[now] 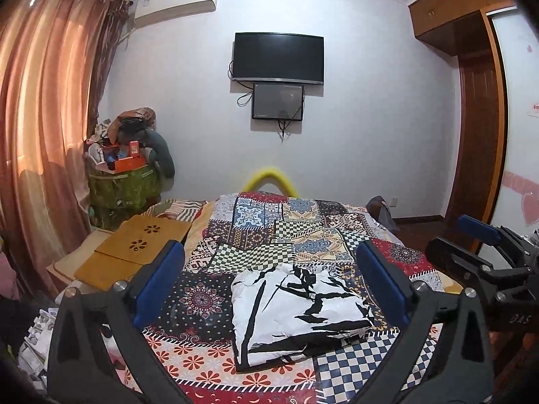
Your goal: Fold small clothes
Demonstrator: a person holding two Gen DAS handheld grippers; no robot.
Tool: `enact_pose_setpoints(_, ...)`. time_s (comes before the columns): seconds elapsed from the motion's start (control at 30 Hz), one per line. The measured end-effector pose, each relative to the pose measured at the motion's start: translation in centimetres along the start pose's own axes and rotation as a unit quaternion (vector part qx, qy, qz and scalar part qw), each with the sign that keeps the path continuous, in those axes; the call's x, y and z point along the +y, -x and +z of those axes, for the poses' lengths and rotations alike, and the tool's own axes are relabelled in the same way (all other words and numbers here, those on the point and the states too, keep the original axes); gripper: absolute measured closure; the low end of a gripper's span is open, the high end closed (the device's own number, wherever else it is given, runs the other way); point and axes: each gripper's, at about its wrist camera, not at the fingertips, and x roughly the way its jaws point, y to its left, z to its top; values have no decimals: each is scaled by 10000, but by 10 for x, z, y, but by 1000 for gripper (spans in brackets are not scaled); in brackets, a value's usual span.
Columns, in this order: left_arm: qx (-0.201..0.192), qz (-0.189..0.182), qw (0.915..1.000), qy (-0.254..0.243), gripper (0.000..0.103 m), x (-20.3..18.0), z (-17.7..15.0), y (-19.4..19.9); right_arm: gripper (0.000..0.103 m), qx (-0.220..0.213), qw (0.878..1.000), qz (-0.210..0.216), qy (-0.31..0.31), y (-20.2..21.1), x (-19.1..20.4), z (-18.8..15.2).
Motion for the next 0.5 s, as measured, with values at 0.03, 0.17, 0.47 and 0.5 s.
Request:
enact_pose_setpoints(0.03,-2,5,10000,3,0,0,-1,0,3,12,10000,4,9,1,2,-1)
enact_pose_setpoints(0.17,-9,-34,10000,42,0,1,-1,1,3,54,10000,-4,45,2,5,-4)
enact_pose_setpoints(0.47,-21,-43,10000,27,0,0,-2,2,2,75,10000,16,41,3,5,-4)
enact_pose_setpoints(0.5,-20,-48,10000,20,0,0,-2,2,2,77,10000,11,43,2,6,-5)
